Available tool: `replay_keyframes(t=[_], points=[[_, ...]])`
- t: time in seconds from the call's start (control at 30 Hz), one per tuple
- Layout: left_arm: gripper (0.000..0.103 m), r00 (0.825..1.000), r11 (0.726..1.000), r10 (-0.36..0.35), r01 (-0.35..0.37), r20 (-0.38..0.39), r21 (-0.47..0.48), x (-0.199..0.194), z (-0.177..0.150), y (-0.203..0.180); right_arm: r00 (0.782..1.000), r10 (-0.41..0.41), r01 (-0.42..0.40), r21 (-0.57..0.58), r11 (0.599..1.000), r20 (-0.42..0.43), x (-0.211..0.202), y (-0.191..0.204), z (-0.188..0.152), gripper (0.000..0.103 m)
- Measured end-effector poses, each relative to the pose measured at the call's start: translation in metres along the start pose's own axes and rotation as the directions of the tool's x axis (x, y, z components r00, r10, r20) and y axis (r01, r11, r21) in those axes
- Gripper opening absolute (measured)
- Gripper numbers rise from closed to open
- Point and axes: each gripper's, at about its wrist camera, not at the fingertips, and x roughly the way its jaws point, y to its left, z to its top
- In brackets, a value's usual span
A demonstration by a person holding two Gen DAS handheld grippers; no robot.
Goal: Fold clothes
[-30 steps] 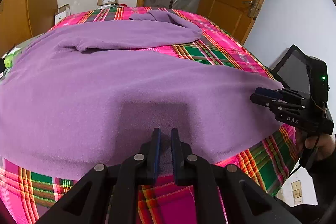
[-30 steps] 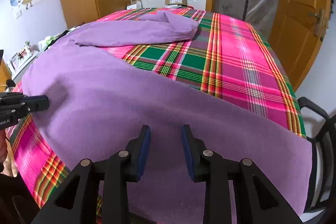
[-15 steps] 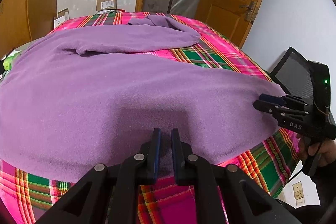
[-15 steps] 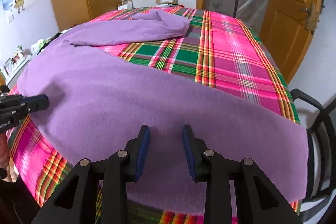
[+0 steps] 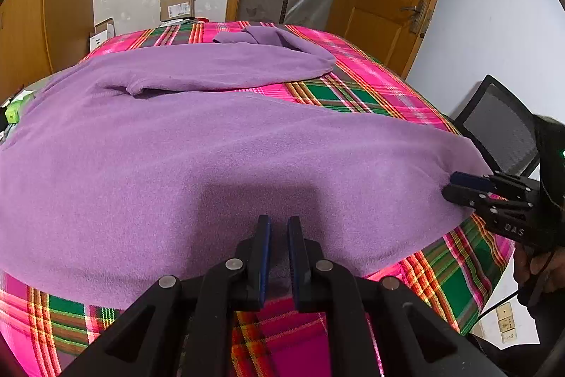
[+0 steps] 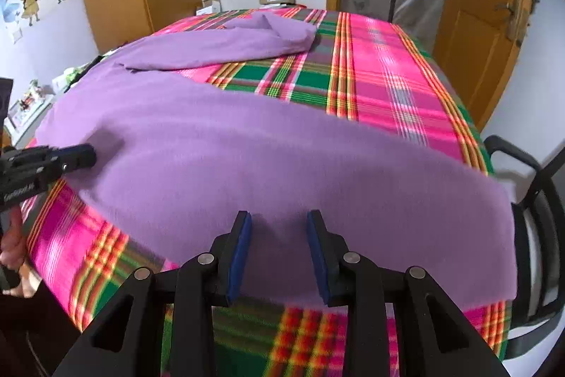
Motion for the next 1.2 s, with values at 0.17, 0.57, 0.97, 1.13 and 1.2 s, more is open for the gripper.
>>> replay_keyframes(t=[0.17,0.57,0.97,1.13,1.2], points=[[0.009,1.000,1.000,0.007,-0.007,-0.003,0.006,0.000,0.000,0.000,1.000,0.016,-0.016,0.009,1.000,0.011,-0.016,-0.018,-0.019,0.034],[0.009,1.000,0.997,-0.005,0.003,-0.025,-0.083,-0.007,0.008,0.017,0.993,0.101,-0.103,0.036,0.994,0.055,-0.006,-0.009,0.025,0.034],[0.009,0.997,0.983,0.070,-0.075,-0.037,-0.166,-0.015,0.001,0.056,0.984,0.176,-0.176,0.031,0.984,0.002,0.083,0.031,0.096,0.029],[0.009,0.997,0.983,0.072,-0.076,-0.031,-0.169,-0.019,-0.002,0.061,0.992,0.122,-0.123,0.081,0.989,0.016,0.081,0.016,0.097,0.025],[0.009,0.997,0.982,0.079,-0.082,-0.026,-0.172,-0.021,-0.004,0.063,0.988,0.151,-0.155,0.089,0.984,0.042,0.067,0.015,0.092,0.027]])
